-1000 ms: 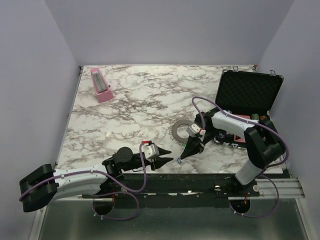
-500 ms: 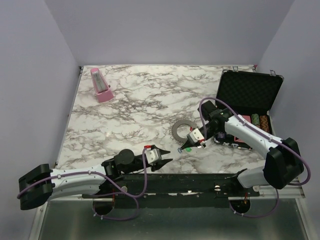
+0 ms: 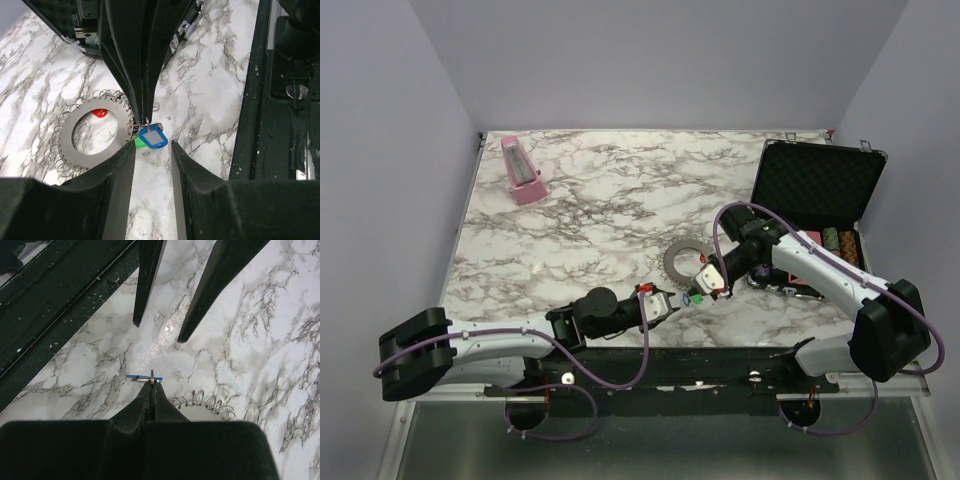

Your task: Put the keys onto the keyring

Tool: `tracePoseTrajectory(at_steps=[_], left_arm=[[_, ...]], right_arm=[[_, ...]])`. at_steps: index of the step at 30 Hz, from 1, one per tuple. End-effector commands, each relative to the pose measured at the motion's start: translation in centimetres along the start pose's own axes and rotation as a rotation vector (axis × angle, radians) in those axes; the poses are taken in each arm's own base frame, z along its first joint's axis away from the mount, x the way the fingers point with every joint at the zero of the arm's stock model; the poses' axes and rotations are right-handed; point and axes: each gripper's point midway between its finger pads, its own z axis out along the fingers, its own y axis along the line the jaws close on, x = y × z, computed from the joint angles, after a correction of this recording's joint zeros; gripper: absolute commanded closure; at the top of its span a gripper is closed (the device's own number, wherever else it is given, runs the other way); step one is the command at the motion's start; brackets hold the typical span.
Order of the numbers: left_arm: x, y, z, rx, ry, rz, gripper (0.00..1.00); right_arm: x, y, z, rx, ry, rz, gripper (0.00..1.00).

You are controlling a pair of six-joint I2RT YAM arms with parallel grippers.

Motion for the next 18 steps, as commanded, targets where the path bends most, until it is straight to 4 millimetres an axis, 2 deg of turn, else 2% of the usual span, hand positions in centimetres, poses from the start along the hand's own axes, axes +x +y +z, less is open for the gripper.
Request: tracePoseTrajectory(at_steps=[1, 7, 18], left_arm=[[-1.0, 0.5, 1.7, -0.017, -0.012, 0.038, 0.59], [-0.9, 1.2, 2.4, -0.059, -0.011, 0.035, 0.67], [-0.3, 1.1, 3.1, -0.068, -0.002, 0.001, 0.71]], right_arm=[[-0.7, -0.2, -0.4, 0.007, 0.007, -0.023, 0.99], [-1.0, -0.2, -0.3, 0.012, -0.010, -0.012, 0.99], [-1.8, -0.4, -0.3, 0.019, -0.048, 0.019, 0.99]])
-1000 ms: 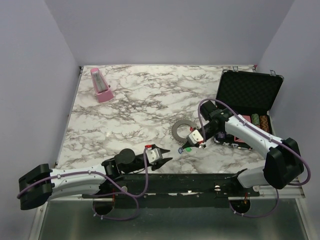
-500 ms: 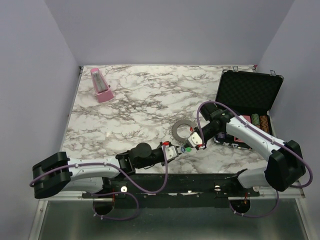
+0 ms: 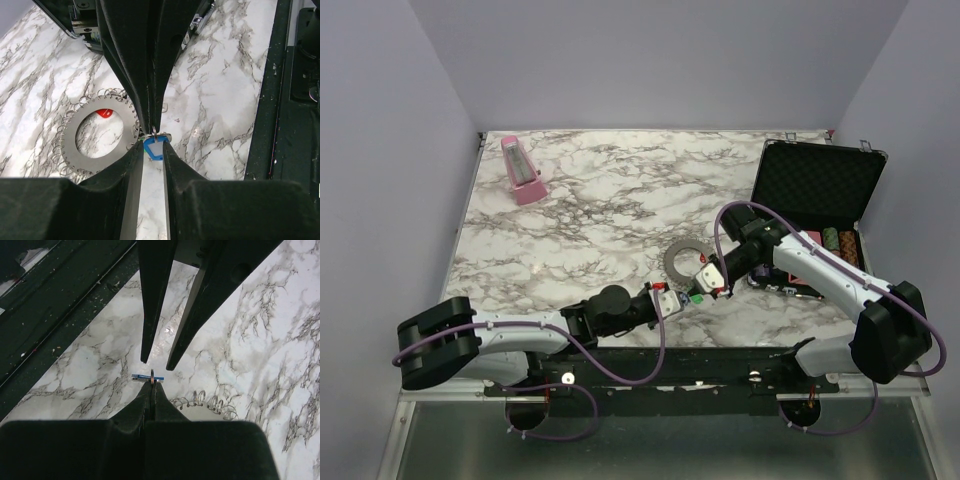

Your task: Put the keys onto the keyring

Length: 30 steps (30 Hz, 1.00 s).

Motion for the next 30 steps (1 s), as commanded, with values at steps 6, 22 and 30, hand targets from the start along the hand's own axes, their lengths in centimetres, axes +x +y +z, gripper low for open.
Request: tracePoseTrajectory(at_steps=[6, 22, 30], left_arm=[[-1.5, 0.5, 0.7, -0.033, -0.045, -0.019, 0.78], [-1.2, 0.2, 0.7, -0.018, -0.034, -0.032, 1.00], [-0.8, 0.6, -0.8, -0.044, 0.011, -0.078, 1.00]], right_arm=[[-1.8, -0.4, -0.1, 0.014, -0.064, 0.018, 0.99], [-2.8, -0.9, 0.0, 0.033, -0.113, 0.084, 0.99], [-3.3, -0.2, 0.1, 0.018, -0.143, 0.168, 0.75]])
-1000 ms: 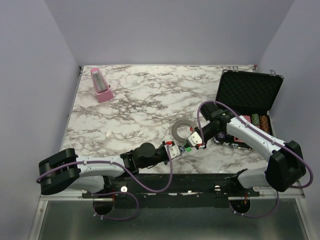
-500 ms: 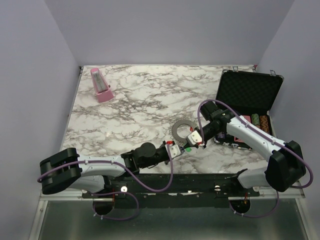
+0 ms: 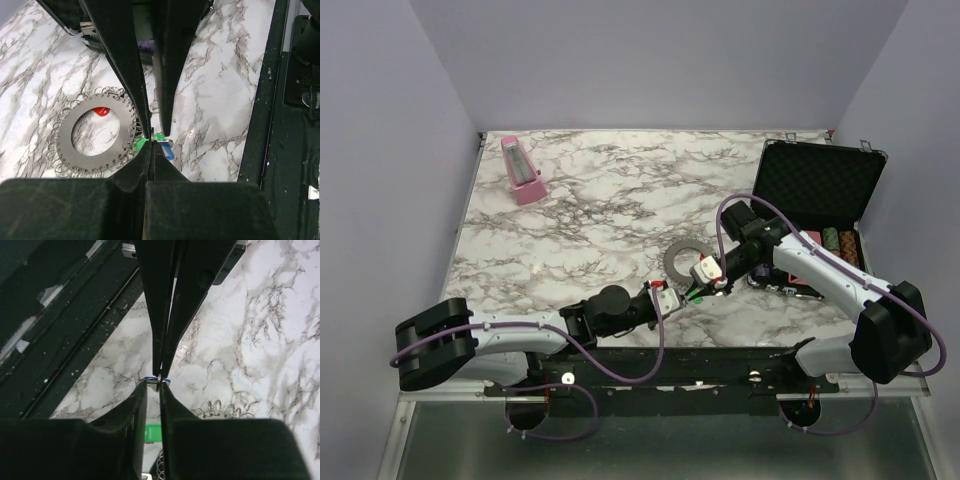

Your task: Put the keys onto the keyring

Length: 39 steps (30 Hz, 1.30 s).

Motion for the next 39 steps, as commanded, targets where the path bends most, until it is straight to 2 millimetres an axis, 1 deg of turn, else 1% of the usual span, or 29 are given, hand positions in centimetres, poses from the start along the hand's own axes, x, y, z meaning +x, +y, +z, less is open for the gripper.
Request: tracePoseTrajectory(at_steps=[1, 3, 4, 9, 12, 14, 15, 18, 20, 21, 24, 27, 28, 36, 39], left_arm=[[-0.6, 0.3, -1.2, -0.014, 0.032, -0.049, 1.00], [-0.2, -0.1, -1.8, 0.024, 0.082, -0.080, 1.00], [-0.6, -0.6, -2.1, 0.058, 0.092, -0.093, 1.00], [-0.1, -1.5, -3.8, 0.138, 0.196, -0.146, 1.00], [0.0, -1.8, -4.1, 0.168, 0.251, -0.156, 1.00], [-0.6, -1.7, -3.8, 0.172, 0.262, -0.159, 1.00], [-0.3, -1.7, -3.8, 0.173, 0.282, -0.159, 1.00], [-0.9, -1.3, -3.4, 0.157, 0.266, -0.159, 1.00], [-0.8, -1.1, -3.3, 0.149, 0.268, -0.159, 1.00], [-1.5, -1.0, -3.0, 0.144, 0.240, -0.155, 1.00], [-1.6, -0.6, -3.0, 0.129, 0.227, -0.153, 1.00], [-1.7, -0.5, -3.0, 0.125, 0.216, -0.152, 1.00], [-1.7, -0.7, -3.0, 0.121, 0.214, -0.180, 1.00], [-1.9, -0.7, -2.9, 0.125, 0.192, -0.203, 1.00], [-2.0, -0.6, -2.8, 0.121, 0.189, -0.209, 1.00]], right_arm=[[-2.5, 0.0, 0.0, -0.002, -0.085, 0.052, 0.68], [-2.9, 0.1, -0.2, -0.005, -0.097, 0.072, 0.63], [-3.1, 0.1, -0.3, -0.002, -0.100, 0.083, 0.62], [-4.3, -0.4, -0.4, 0.006, -0.152, 0.131, 0.60], [-5.3, -0.7, -0.2, 0.005, -0.219, 0.185, 0.59], [-5.4, -0.9, 0.0, 0.003, -0.246, 0.224, 0.59], [-5.4, -0.9, 0.1, 0.000, -0.254, 0.233, 0.58], [-5.4, -0.5, 0.4, -0.012, -0.277, 0.254, 0.58], [-5.3, -0.4, 0.5, -0.016, -0.279, 0.260, 0.59], [-5.1, -0.4, 0.5, -0.014, -0.274, 0.264, 0.60], [-4.6, -0.3, 0.8, -0.018, -0.261, 0.277, 0.61], [-4.2, 0.0, 1.0, -0.026, -0.257, 0.285, 0.62], [-4.2, -0.2, 0.9, -0.023, -0.259, 0.282, 0.62], [-3.6, -0.2, 1.5, -0.028, -0.246, 0.299, 0.62], [-3.5, 0.0, 1.7, -0.035, -0.242, 0.302, 0.66]])
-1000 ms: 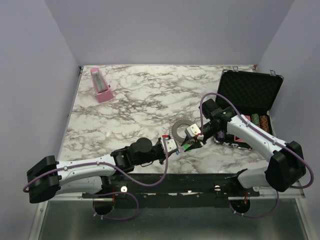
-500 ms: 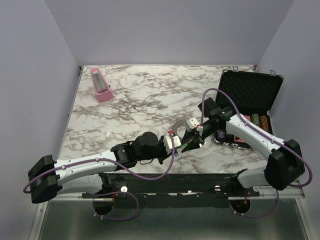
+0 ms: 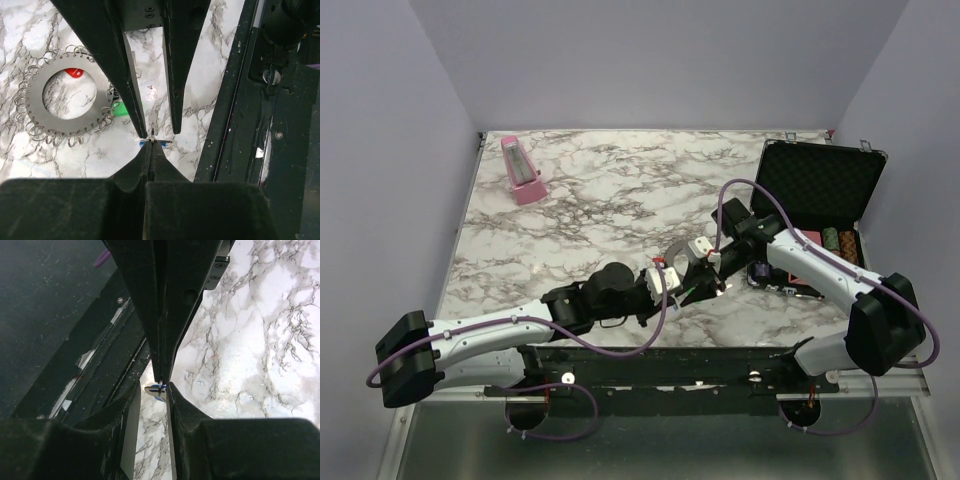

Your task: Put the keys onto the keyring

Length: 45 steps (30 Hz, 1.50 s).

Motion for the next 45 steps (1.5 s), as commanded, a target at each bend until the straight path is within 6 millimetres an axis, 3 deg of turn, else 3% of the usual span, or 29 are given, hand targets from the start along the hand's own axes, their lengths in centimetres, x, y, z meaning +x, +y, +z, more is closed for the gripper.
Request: tracePoseTrajectory(at_steps=[1, 6, 11, 14, 25, 27, 30, 33, 38, 45], left_arm=[[-0.8, -0.2, 0.0, 0.015, -0.038, -0.019, 1.00], [-0.8, -0.1, -0.1, 0.005, -0.043, -0.024, 1.00], [-0.8, 0.1, -0.2, -0.003, -0.052, -0.033, 1.00], [-0.8, 0.1, -0.3, -0.005, -0.061, -0.038, 1.00], [-0.8, 0.2, -1.1, -0.025, -0.130, -0.073, 1.00], [-0.5, 0.3, -1.1, -0.029, -0.131, -0.083, 0.93], [-0.4, 0.2, -1.1, -0.026, -0.141, -0.091, 0.65], [-0.2, 0.2, -1.6, -0.028, -0.155, -0.095, 0.51], [0.2, 0.3, -3.1, -0.045, -0.226, -0.091, 0.45], [0.1, -0.7, -5.1, 0.000, -0.397, 0.014, 0.45]], right_arm=[[0.4, 0.3, 0.6, -0.018, -0.010, 0.020, 0.69], [0.5, 0.2, 0.6, -0.018, -0.002, 0.010, 0.84], [0.9, 0.1, 0.6, -0.014, 0.014, 0.002, 0.85], [0.5, 0.2, 0.6, -0.015, 0.005, -0.007, 0.99], [-0.4, 0.6, 0.7, -0.039, -0.041, -0.005, 0.99], [-0.6, 0.6, 0.7, -0.041, -0.052, -0.001, 1.00], [-0.7, 0.7, 0.8, -0.046, -0.059, 0.003, 1.00], [-0.6, 0.6, 0.7, -0.042, -0.052, -0.001, 1.00], [-0.5, 0.9, 0.7, -0.048, -0.051, -0.030, 0.99], [-0.8, 3.9, 1.1, -0.149, -0.165, -0.311, 0.99]])
